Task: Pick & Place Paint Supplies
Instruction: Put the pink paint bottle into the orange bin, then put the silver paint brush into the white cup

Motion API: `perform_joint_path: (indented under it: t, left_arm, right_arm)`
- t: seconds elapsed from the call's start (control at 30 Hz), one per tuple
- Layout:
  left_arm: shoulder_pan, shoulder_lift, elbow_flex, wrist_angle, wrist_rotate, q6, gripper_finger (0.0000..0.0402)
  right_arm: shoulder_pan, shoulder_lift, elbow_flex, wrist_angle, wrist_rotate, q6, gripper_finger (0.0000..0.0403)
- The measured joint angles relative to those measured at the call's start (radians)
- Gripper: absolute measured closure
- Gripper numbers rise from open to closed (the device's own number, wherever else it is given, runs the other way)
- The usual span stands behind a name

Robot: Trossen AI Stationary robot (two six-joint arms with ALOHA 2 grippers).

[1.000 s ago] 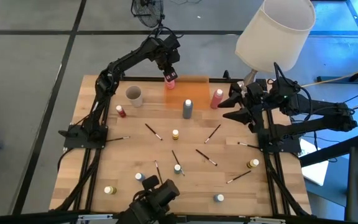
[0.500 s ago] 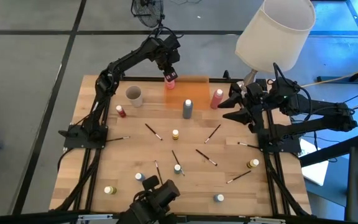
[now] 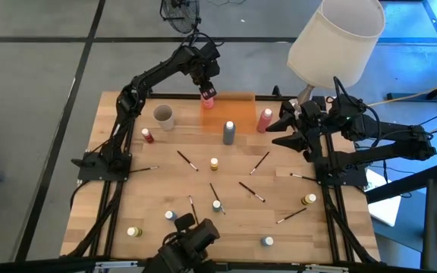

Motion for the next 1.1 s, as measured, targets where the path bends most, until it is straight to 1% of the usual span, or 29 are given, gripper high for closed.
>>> perform_joint_path:
  t: [0.13, 0.27, 0.37, 0.43, 0.5, 0.87, 1.1]
  left_arm:
    - [0.000, 0.000, 0.000, 0.002, -0.001, -0.022, 0.0207]
    - [0.003, 0.000, 0.000, 0.016, -0.037, -0.023, 0.0167]
    - [0.003, 0.000, 0.000, 0.006, -0.043, -0.053, 0.0144]
    - [0.003, 0.000, 0.000, 0.003, -0.064, -0.074, 0.0134]
    - [0.003, 0.000, 0.000, 0.000, -0.078, -0.076, 0.0129]
    - [-0.006, -0.014, 0.000, -0.037, -0.060, -0.080, 0.0130]
    - [-0.023, -0.044, 0.000, -0.108, -0.070, -0.078, 0.0128]
  right_arm:
    - [0.000, 0.000, 0.000, 0.000, 0.000, 0.000, 0.0190]
    - [0.000, -0.002, 0.000, 0.001, 0.000, 0.000, 0.0190]
    - [0.000, -0.003, 0.000, 0.004, 0.000, 0.000, 0.0190]
    - [0.000, -0.003, 0.000, 0.004, 0.000, 0.000, 0.0190]
    - [0.000, -0.003, 0.000, 0.008, 0.001, 0.000, 0.0190]
    - [-0.024, -0.016, 0.000, 0.018, -0.008, 0.007, 0.0190]
    - [-0.024, -0.019, 0.000, 0.022, -0.029, 0.004, 0.0190]
